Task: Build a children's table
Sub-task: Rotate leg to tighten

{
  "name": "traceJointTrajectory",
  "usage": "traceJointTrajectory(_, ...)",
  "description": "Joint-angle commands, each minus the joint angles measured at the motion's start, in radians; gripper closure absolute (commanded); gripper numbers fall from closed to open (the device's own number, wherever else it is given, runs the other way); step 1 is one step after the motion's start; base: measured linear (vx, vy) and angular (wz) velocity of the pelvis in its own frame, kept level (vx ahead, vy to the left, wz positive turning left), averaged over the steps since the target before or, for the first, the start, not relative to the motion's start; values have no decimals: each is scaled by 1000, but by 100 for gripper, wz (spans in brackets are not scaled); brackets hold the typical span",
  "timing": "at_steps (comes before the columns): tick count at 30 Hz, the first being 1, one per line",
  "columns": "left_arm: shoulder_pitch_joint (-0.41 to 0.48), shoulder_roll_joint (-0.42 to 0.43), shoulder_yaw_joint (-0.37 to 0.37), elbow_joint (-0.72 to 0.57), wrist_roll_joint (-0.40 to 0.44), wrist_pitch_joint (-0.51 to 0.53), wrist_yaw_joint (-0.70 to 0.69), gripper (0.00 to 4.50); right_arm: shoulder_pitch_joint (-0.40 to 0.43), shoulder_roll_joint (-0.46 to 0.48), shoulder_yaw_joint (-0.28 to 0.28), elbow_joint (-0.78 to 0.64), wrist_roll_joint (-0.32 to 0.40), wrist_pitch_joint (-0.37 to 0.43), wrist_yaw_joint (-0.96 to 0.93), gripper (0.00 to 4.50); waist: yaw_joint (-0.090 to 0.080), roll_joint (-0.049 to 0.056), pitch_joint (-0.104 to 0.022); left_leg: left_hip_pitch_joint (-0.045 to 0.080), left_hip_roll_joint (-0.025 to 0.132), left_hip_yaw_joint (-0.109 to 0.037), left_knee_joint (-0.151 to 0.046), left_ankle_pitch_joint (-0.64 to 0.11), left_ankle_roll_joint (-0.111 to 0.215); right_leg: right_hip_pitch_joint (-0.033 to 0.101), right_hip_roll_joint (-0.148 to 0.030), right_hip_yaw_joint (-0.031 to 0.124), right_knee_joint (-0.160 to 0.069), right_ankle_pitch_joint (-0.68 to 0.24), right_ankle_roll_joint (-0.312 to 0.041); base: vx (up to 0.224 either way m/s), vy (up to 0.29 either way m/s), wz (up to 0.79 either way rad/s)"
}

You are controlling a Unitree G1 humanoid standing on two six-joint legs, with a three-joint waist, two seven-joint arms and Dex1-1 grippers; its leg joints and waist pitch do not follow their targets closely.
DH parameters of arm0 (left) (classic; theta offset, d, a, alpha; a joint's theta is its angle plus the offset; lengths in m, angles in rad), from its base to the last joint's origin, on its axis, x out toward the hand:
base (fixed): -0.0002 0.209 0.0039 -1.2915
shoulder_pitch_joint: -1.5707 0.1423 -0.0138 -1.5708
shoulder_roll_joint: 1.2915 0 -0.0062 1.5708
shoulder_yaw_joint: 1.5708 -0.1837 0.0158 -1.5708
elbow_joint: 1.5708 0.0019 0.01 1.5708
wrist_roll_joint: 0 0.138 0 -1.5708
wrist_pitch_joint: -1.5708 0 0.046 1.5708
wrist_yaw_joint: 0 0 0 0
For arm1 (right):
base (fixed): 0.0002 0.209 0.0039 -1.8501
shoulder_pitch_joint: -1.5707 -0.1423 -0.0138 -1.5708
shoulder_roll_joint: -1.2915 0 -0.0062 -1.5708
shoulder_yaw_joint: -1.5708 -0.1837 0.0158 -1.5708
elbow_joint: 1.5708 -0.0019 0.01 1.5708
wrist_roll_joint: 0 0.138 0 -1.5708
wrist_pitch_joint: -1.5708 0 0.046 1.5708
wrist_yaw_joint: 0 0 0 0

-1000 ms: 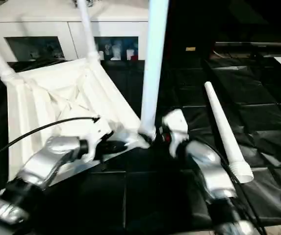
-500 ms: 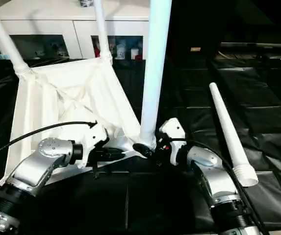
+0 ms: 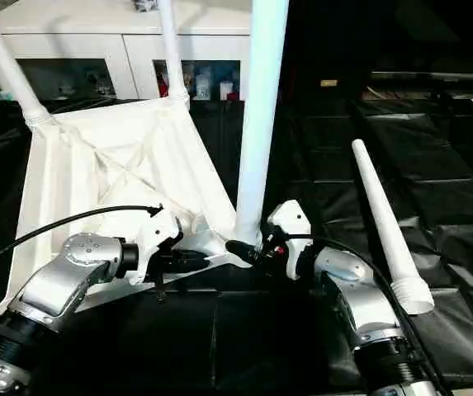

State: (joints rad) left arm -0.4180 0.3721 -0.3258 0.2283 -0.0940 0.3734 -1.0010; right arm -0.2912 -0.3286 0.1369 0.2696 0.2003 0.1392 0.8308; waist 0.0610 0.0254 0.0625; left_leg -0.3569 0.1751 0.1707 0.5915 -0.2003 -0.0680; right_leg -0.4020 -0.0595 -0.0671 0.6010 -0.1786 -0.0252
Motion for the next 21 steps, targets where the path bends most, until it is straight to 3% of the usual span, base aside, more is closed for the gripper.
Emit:
traceJointTrajectory(1,22,6,-32,-8,-5,20,-36,450,-18,1,3,7,-3,-11,5,180,2,-9,-66,-4,50,-14,-62,-119,92,59,-83,53,-70,-203,-214,0,0,0)
traceJointTrajectory(7,22,6,-33,-6,-4,25,-38,450,-17,19,10,27,-37,-37,-43,182,1,-6,-66,-3,50,-14,-62,-115,90,57,-82,53,-69,-196,-216,0,0,0)
traceJointTrajectory(10,19,1,-34,-1,-3,27,-32,450,-22,36,6,40,-55,-51,-87,183,-6,-7,-62,-3,48,-15,-65,-145,78,58,-82,52,-75,-249,-206,0,0,0)
traceJointTrajectory(12,-13,-42,-37,48,19,34,22,450,-68,115,-29,114,-108,-15,-308,183,-12,-7,-59,-4,46,-16,-68,-162,67,56,-82,51,-80,-291,-192,0,0,0)
traceJointTrajectory(13,-18,-49,-37,55,22,34,30,450,-75,128,-36,123,-108,-5,-335,183,-16,-3,-57,-4,45,-16,-70,-173,60,53,-82,51,-82,-317,-190,0,0,0)
traceJointTrajectory(15,-44,-88,-37,94,31,40,68,450,-102,184,-69,156,-101,26,-439,183,-28,-7,-57,-5,41,-21,-73,-200,34,59,-82,48,-88,-390,-156,0,0,0)
traceJointTrajectory(16,-63,-118,-31,125,37,46,104,450,-116,217,-88,176,-90,45,-492,183,-28,-3,-55,4,42,-20,-71,-221,30,50,-83,49,-96,-419,-147,0,0,0)
traceJointTrajectory(18,-75,-138,-26,146,40,50,128,450,-126,238,-100,189,-83,59,-527,183,-30,-4,-56,7,40,-20,-72,-238,25,48,-82,49,-100,-450,-139,0,0,0)
traceJointTrajectory(19,-98,-172,-11,190,50,57,188,450,-139,264,-107,213,-92,59,-582,183,-28,-2,-57,7,41,-21,-73,-232,24,49,-83,49,-99,-441,-138,0,0,0)
traceJointTrajectory(21,-141,-227,14,274,71,68,296,450,-164,311,-122,262,-103,59,-677,183,-28,1,-57,14,40,-16,-70,-238,19,38,-80,52,-101,-406,-151,0,0,0)
